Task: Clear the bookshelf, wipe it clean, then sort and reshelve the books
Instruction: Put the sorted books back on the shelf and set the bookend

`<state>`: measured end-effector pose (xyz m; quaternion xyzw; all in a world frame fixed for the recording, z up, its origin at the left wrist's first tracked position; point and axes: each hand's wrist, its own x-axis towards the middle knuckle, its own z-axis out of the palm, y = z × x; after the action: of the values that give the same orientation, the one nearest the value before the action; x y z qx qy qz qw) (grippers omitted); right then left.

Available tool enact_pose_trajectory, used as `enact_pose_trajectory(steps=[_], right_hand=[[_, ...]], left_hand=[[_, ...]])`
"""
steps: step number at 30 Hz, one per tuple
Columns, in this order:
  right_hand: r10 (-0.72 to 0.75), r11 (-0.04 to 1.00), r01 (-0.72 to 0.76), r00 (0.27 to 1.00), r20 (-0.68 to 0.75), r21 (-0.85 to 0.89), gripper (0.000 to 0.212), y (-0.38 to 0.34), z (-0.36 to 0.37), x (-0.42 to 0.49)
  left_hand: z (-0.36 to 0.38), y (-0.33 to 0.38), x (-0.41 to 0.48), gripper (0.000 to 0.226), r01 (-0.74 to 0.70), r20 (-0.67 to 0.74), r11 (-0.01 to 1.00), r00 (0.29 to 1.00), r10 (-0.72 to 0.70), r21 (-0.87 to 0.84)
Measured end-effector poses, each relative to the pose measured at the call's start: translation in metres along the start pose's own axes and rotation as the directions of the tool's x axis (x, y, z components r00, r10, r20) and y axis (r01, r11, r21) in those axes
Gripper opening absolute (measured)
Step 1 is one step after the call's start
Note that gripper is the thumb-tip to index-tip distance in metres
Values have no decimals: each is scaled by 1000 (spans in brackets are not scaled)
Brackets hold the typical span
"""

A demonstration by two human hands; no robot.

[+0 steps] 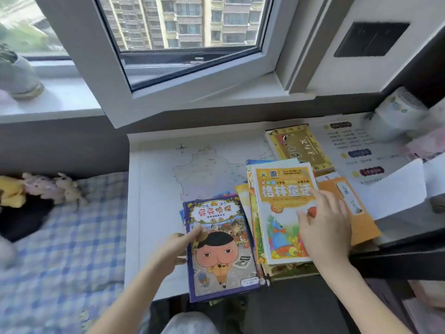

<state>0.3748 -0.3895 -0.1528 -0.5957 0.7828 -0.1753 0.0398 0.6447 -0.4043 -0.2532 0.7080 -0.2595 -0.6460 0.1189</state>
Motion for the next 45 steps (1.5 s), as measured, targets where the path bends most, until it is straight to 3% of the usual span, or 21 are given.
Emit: enact_pose_trajectory(steps=[2, 5, 10, 13, 15, 16, 18, 19, 20, 22, 25, 28, 30, 34, 37, 39, 42, 45], right_hand=[[-219, 972, 219, 976, -13, 91, 31, -25, 8, -13], [-374, 927, 374, 926, 61, 1, 32, -44, 30, -13], [-198, 976, 212, 959, 203, -46, 37, -25, 49, -4], [-125, 990, 135, 977, 175, -48, 45, -4, 43, -8], [-17, 996, 30, 989, 147, -84, 54, 10, 35, -5], [53, 995, -41, 989, 140, -89, 56, 16, 30, -2], [187, 982, -181, 971, 151, -58, 51, 25, 20, 6], [227, 974, -225, 959, 168, -33, 47, 29, 16, 9], [244, 969, -245, 952, 187, -16, 43, 30, 14, 11], [247, 968, -251, 947, 207, -11, 39, 29, 12, 10], [261, 963, -271, 944, 200, 20, 42, 23, 12, 4], [190, 976, -209, 954, 234, 62, 37, 14, 15, -8], [114, 985, -143, 960, 257, 99, 36, 9, 17, -15], [155, 986, -165, 963, 220, 29, 58, 9, 14, -13], [263, 965, -254, 936, 234, -67, 70, 16, 12, -2], [323, 946, -314, 904, 280, -78, 79, 20, 12, 6], [375, 926, -364, 858, 352, -101, 86, 22, 12, 18], [417, 904, -414, 805, 423, -104, 81, 20, 8, 26]], left_hand=[[7, -5, -2, 53, -27, 2, 989, 1000, 27, -145], [15, 2, -8, 33, -26, 14, 951, 999, 32, -309], [19, 1, -14, 18, -19, 3, 893, 1000, 23, -450], [21, -5, -7, 38, -6, 24, 877, 1000, 20, -481], [27, -4, -4, 66, -26, -106, 931, 994, -14, -365], [31, 1, -6, 75, -68, -279, 986, 960, 23, -151], [45, 22, -15, 67, -206, -564, 936, 753, 338, 285], [53, 37, -25, 54, -327, -556, 876, 679, 479, 355], [63, 50, -33, 41, -435, -493, 824, 661, 566, 364], [82, 66, -42, 30, -532, -316, 764, 702, 639, 364], [106, 74, -44, 27, -545, -110, 765, 785, 609, 343], [106, 69, -41, 21, -517, -116, 831, 830, 546, 207], [91, 65, -41, 14, -441, -135, 896, 892, 432, -44], [38, 67, -49, 9, -395, -223, 842, 916, 333, -366], [-20, 69, -35, 15, -472, -404, 822, 852, 333, -319], [-56, 72, -20, 5, -469, -365, 831, 861, 355, -299], [-88, 76, 2, 9, -411, -285, 852, 901, 326, -325], [-101, 76, 18, 9, -365, -233, 864, 926, 298, -346]])
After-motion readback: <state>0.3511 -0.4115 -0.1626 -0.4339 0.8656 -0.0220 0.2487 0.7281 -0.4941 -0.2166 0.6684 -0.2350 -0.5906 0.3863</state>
